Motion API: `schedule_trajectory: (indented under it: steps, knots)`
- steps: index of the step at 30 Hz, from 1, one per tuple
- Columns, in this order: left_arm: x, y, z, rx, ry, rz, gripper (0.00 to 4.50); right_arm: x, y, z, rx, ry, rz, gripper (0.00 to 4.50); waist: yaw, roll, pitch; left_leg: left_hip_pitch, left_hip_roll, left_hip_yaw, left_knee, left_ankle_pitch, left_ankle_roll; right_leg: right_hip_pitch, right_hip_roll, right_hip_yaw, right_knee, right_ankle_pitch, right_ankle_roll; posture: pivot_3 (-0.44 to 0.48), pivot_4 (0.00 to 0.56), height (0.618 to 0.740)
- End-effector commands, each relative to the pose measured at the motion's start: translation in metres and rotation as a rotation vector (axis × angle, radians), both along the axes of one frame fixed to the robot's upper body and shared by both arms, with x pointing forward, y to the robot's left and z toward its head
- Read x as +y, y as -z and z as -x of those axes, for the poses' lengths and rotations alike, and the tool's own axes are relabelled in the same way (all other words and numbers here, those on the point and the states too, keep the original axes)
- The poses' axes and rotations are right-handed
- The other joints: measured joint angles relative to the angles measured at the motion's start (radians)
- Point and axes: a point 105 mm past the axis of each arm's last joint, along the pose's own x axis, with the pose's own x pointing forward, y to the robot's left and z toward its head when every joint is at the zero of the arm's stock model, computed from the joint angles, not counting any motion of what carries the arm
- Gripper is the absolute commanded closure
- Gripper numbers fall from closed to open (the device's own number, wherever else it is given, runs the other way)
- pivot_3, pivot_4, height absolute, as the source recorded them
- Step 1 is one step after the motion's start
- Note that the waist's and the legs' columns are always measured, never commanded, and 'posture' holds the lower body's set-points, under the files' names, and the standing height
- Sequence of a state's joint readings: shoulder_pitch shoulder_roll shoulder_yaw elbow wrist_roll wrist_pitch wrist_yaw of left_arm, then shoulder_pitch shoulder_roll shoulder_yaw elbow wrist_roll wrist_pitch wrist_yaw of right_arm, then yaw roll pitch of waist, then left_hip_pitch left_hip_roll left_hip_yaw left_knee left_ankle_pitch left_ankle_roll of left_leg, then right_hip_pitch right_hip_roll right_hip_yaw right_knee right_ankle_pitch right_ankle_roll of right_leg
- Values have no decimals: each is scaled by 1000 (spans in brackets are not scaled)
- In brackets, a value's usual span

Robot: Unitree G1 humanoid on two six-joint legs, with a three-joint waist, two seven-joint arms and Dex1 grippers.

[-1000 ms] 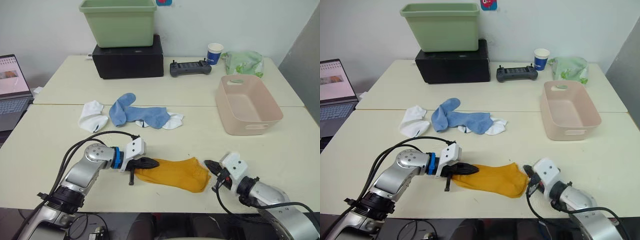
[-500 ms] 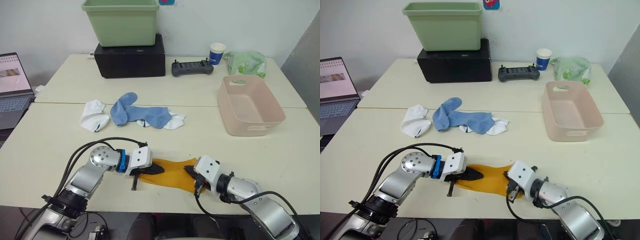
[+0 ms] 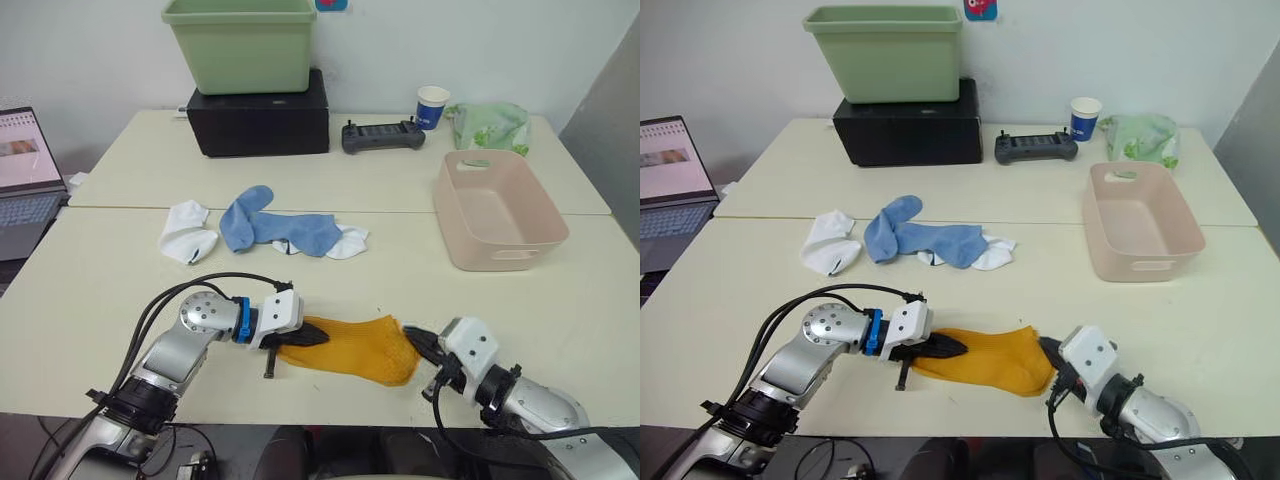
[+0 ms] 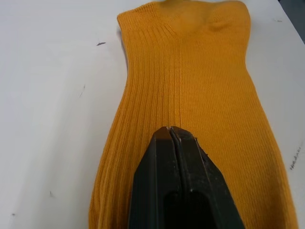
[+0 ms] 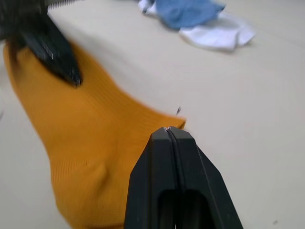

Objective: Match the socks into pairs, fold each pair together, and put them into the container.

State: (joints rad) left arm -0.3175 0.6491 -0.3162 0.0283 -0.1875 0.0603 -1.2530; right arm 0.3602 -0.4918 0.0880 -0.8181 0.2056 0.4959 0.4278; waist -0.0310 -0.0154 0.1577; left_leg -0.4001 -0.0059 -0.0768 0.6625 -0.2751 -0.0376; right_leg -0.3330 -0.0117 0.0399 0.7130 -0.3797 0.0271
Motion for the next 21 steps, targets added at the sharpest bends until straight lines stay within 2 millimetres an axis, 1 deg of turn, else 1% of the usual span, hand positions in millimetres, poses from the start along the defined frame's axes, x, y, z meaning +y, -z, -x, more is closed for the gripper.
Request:
schedule_trajectory:
  steps: [1,2,5,8,10,13,16,17,18,19,21]
  knots:
    - [5,9,1,-4,20,-53,4500,-14,-11,2,-19,98,-53,3547,0,0,0,0,0,0,0,0,0,0,0,0,0,0,0,0,150,725]
    - [8,14,3,9,17,-66,4500,-14,-11,3,-21,113,-62,3211,0,0,0,0,0,0,0,0,0,0,0,0,0,0,0,0,150,725]
    - [12,22,8,32,17,-83,4500,-15,-3,5,13,148,-63,2092,-3,1,-1,1,0,0,-1,0,0,0,0,1,0,0,0,0,150,725]
    - [9,21,9,40,9,-63,4500,-6,12,7,82,157,-59,1008,-3,2,-1,1,0,0,-1,0,0,0,0,1,0,0,0,0,150,725]
    - [8,20,9,39,7,-58,4500,-3,19,7,110,166,-55,328,-3,2,-1,1,0,0,-1,0,0,0,0,1,0,0,0,0,150,725]
    - [8,20,9,32,2,-59,4500,2,31,7,147,180,-53,328,-3,1,-1,1,0,0,-1,0,0,0,0,1,0,0,0,0,150,725]
    - [8,20,8,28,-6,-57,4500,3,39,7,162,192,-42,328,-3,2,-1,1,0,0,-1,0,0,0,0,1,0,0,0,0,150,725]
    - [9,19,8,28,-10,-56,4500,3,41,8,169,187,-35,711,-3,2,-1,1,0,0,-1,0,0,0,0,1,0,0,0,0,150,725]
    - [9,19,7,26,-15,-55,4500,4,43,9,169,174,-22,938,-3,1,-1,1,0,0,-1,0,0,0,0,1,0,0,0,0,150,725]
    - [10,19,7,25,-18,-54,4500,5,44,9,168,164,-12,1259,-3,2,-1,1,0,0,-1,0,0,0,0,1,0,0,0,0,150,725]
    - [10,17,6,25,-32,-47,4500,8,45,11,166,142,-1,1992,-3,1,-1,1,0,0,-1,0,0,0,0,1,0,0,0,0,150,725]
